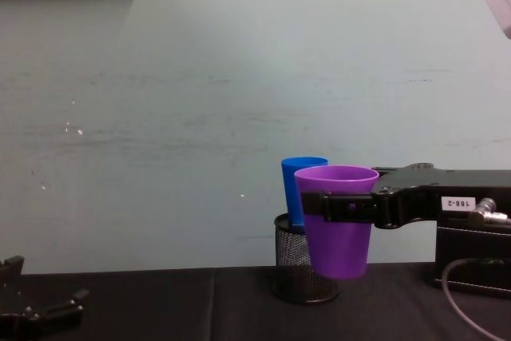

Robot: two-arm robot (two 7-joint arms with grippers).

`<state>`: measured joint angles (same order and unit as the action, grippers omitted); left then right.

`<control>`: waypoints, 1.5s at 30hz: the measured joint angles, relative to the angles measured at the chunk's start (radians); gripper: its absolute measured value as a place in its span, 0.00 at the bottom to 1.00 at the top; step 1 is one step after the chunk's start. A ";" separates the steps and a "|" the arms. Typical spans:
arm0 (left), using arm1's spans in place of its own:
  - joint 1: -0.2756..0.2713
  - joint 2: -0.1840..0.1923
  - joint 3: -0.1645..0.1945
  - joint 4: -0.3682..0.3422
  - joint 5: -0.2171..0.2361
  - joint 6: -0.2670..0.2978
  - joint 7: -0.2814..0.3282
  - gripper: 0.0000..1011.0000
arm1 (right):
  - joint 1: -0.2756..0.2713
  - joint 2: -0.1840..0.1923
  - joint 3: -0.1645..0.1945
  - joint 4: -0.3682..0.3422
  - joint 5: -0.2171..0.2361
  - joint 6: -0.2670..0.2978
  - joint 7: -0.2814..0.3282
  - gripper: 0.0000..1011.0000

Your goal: Pick up one cup with a gripper and tap it against the other cup.

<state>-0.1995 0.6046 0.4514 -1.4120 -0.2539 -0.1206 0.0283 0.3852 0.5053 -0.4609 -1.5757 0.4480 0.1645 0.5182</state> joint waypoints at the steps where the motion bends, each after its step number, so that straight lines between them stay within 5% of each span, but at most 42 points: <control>1: 0.000 0.000 0.000 0.000 0.000 0.000 0.000 1.00 | 0.000 0.000 0.000 0.000 0.000 0.000 0.000 0.72; 45: 0.000 0.000 0.000 0.000 0.000 0.000 0.000 1.00 | 0.000 0.000 0.000 0.000 0.000 0.000 0.000 0.72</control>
<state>-0.1995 0.6047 0.4514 -1.4120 -0.2539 -0.1205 0.0283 0.3853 0.5054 -0.4609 -1.5757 0.4481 0.1646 0.5181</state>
